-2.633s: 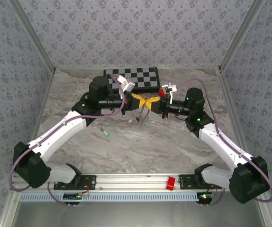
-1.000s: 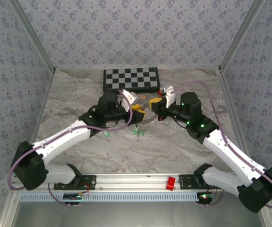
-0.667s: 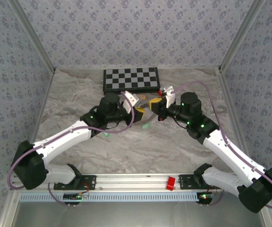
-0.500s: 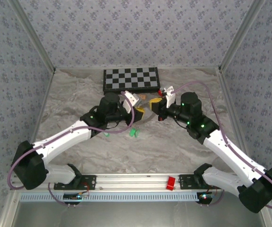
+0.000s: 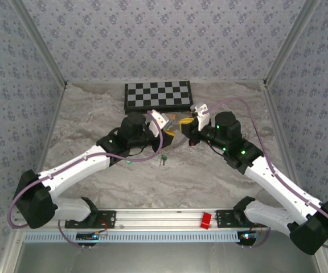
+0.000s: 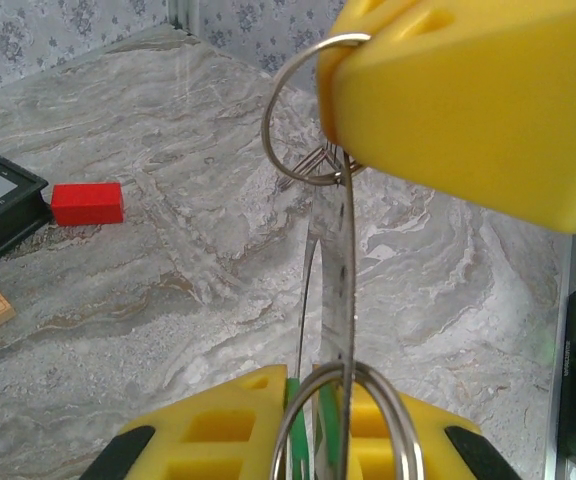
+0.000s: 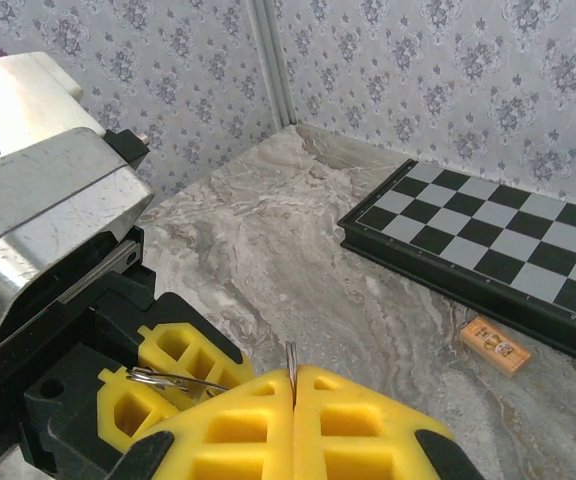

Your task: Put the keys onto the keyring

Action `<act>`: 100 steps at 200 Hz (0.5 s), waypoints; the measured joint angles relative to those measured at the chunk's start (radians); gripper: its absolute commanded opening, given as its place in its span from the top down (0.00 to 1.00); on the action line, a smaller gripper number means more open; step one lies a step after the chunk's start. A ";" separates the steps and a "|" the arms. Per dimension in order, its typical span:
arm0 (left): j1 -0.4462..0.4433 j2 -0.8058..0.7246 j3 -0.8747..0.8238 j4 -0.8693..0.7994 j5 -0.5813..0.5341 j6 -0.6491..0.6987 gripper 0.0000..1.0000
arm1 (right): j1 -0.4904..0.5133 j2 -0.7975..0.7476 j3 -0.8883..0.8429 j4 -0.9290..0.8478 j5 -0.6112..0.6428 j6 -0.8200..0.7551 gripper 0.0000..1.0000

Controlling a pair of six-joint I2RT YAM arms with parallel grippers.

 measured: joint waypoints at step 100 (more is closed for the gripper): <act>-0.036 -0.004 0.006 0.007 0.002 -0.019 0.60 | 0.011 -0.029 -0.188 0.279 0.035 0.065 1.00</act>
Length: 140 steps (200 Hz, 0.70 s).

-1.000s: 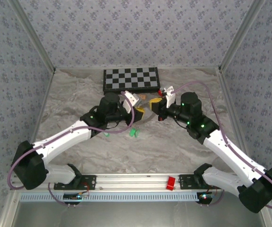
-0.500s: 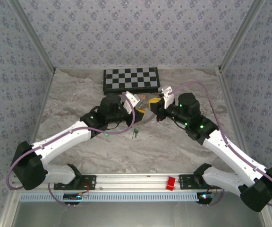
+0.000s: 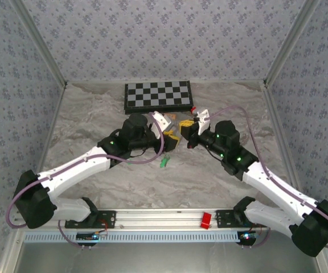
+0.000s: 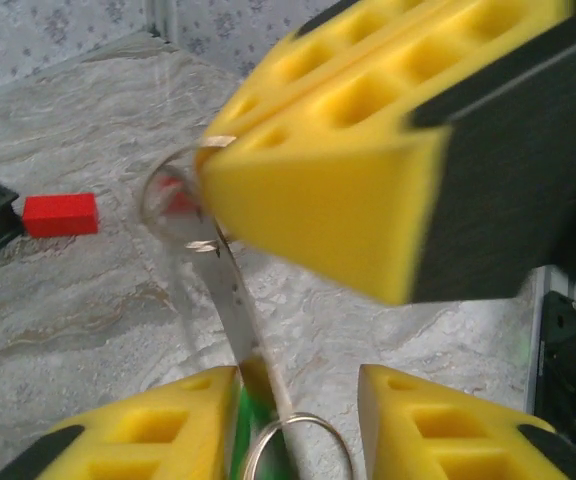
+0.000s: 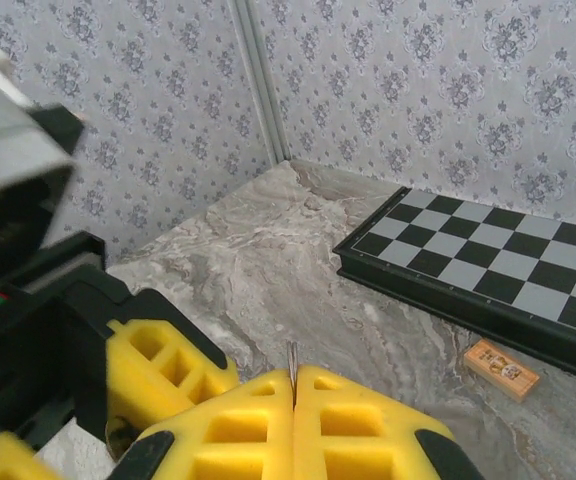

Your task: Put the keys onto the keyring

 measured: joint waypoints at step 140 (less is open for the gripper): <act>0.201 -0.189 -0.053 0.223 0.070 -0.264 0.69 | -0.139 0.226 -0.136 0.780 -0.298 0.343 1.00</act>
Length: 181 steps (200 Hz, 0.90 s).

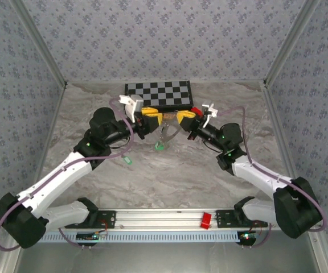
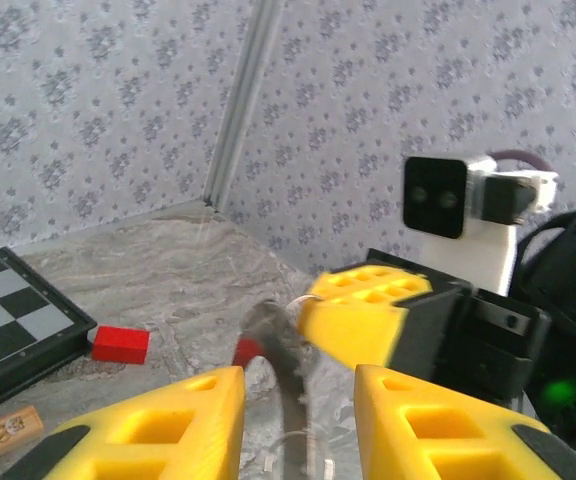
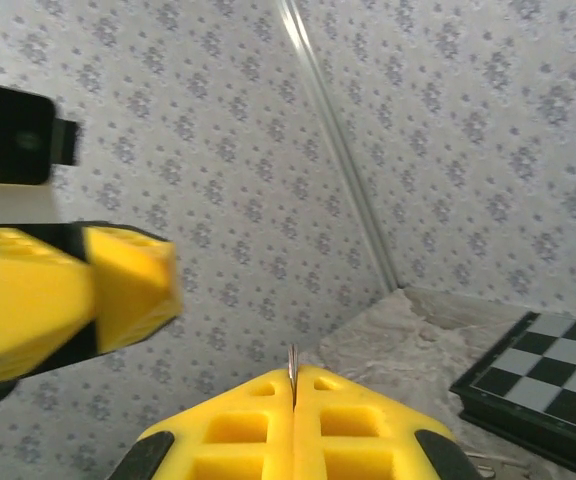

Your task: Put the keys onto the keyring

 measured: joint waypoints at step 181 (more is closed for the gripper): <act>0.043 0.123 -0.010 0.234 0.176 -0.193 0.82 | -0.012 0.234 0.142 0.327 -0.213 0.317 1.00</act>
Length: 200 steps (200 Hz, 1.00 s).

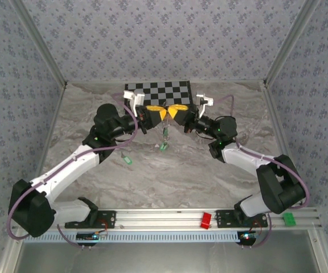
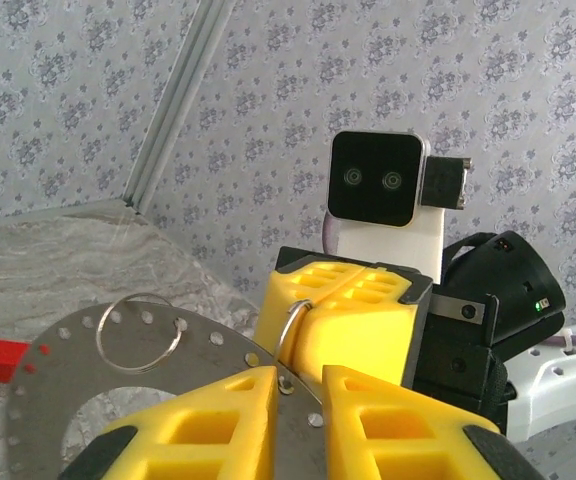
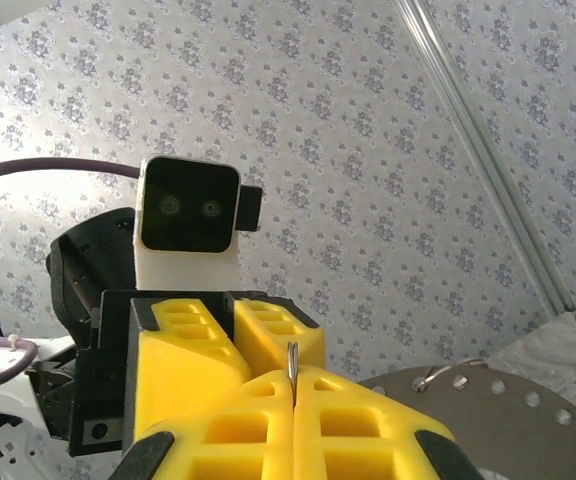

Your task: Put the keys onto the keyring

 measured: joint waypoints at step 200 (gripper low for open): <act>0.012 0.047 0.000 0.156 0.073 -0.079 0.92 | 0.008 0.027 0.024 0.042 -0.014 0.037 1.00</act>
